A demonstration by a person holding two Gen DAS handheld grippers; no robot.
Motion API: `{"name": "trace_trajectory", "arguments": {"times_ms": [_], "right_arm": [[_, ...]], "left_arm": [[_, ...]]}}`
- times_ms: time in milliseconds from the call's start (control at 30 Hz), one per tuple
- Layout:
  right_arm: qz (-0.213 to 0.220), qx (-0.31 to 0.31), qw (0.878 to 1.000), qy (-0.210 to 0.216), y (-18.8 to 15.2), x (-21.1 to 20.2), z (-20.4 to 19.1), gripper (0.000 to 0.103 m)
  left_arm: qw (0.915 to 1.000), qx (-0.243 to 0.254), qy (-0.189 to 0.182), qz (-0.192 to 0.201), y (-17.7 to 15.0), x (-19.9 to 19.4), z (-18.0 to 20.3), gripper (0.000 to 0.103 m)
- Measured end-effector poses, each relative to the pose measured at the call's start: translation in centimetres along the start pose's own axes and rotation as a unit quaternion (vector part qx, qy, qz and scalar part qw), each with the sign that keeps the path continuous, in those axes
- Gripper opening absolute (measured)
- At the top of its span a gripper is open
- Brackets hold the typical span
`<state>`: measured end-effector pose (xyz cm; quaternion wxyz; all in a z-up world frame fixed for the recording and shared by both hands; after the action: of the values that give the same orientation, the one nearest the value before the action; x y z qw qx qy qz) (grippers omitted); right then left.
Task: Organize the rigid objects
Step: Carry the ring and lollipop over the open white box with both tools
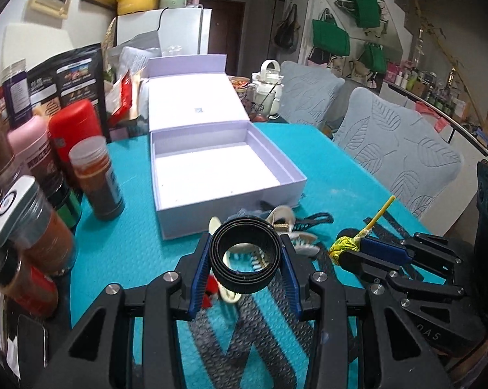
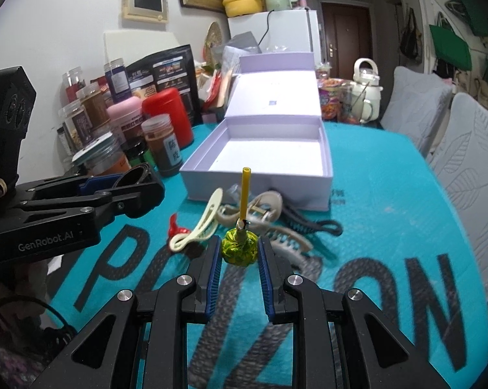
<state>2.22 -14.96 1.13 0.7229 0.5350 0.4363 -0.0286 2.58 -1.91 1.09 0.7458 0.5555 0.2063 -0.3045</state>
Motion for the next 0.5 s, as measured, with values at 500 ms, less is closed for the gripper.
{"name": "trace_trajectory", "arguments": {"times_ms": [500], "right_arm": [[0.025,-0.016,1.0,-0.004,4.6,0.0,2.7,0.022]], "left_arm": [[0.999,0.027,-0.005,0.034,5.0,0.3,2.1,0.04]]}}
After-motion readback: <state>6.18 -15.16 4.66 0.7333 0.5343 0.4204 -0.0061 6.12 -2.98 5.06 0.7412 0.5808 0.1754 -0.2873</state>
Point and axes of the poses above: each gripper's, at about its wrist camera, not at the fingertips, and x roughly the way its jaws point, z to its right, y to its top, the point moved 3 cm from there along x, roughly the way its jaws point, and after that the axes turned 14 degrees about -x, right-handed, at the moved point
